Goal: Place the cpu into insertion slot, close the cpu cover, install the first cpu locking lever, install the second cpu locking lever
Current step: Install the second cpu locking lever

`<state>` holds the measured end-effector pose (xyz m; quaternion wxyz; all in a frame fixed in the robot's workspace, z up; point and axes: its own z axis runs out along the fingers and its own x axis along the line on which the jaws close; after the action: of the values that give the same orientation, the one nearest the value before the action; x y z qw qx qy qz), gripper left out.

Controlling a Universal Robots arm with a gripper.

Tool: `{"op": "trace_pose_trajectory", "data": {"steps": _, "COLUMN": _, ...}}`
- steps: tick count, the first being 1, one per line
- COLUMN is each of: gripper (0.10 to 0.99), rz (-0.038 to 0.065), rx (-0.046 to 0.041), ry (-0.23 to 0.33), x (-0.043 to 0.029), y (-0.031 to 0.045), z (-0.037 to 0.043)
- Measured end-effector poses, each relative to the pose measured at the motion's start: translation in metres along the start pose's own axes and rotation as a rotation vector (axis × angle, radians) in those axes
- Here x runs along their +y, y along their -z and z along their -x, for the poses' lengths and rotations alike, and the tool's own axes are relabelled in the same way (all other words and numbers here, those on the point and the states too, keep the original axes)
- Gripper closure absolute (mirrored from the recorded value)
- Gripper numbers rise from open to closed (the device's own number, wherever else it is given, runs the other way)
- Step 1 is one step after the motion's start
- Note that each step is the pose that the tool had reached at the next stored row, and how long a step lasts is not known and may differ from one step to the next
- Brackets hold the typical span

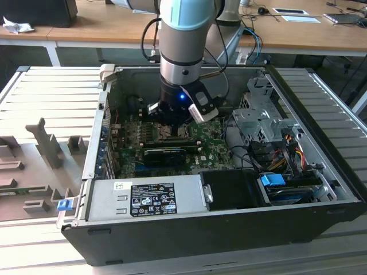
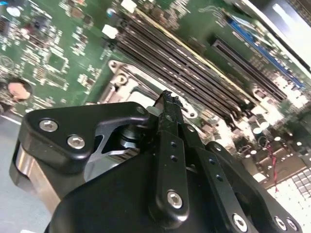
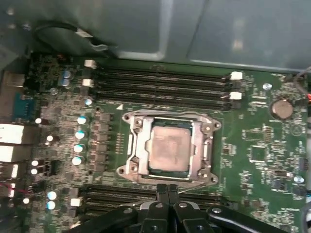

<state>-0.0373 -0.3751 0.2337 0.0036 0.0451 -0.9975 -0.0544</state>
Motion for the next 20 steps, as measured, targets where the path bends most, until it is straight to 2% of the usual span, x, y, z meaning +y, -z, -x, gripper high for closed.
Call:
{"op": "trace_pose_trajectory", "data": {"steps": 3, "gripper": 0.980, "rz": 0.000, "rx": 0.0004, "ry": 0.004, "x": 0.0002, "y": -0.0005, "z": -0.0088}}
{"op": "trace_pose_trajectory", "data": {"steps": 4, "gripper": 0.980, "rz": 0.001, "rx": 0.0003, "ry": 0.004, "x": -0.0002, "y": -0.0015, "z": -0.0151}}
{"op": "trace_pose_trajectory", "data": {"steps": 5, "gripper": 0.980, "rz": 0.005, "rx": -0.0002, "ry": 0.004, "x": -0.0026, "y": -0.0053, "z": -0.0169}}
{"op": "trace_pose_trajectory", "data": {"steps": 7, "gripper": 0.980, "rz": 0.016, "rx": -0.0011, "ry": 0.004, "x": -0.0056, "y": -0.0078, "z": -0.0183}}
{"op": "trace_pose_trajectory", "data": {"steps": 8, "gripper": 0.980, "rz": 0.017, "rx": -0.0012, "ry": 0.004, "x": -0.0060, "y": -0.0077, "z": -0.0184}}
{"op": "trace_pose_trajectory", "data": {"steps": 16, "gripper": 0.980, "rz": 0.021, "rx": -0.0016, "ry": 0.004, "x": -0.0159, "y": -0.0067, "z": -0.0221}}
{"op": "trace_pose_trajectory", "data": {"steps": 17, "gripper": 0.980, "rz": 0.028, "rx": -0.0022, "ry": 0.004, "x": -0.0181, "y": -0.0065, "z": -0.0229}}
{"op": "trace_pose_trajectory", "data": {"steps": 20, "gripper": 0.980, "rz": 0.055, "rx": -0.0047, "ry": 0.005, "x": -0.0212, "y": -0.0062, "z": -0.0267}}
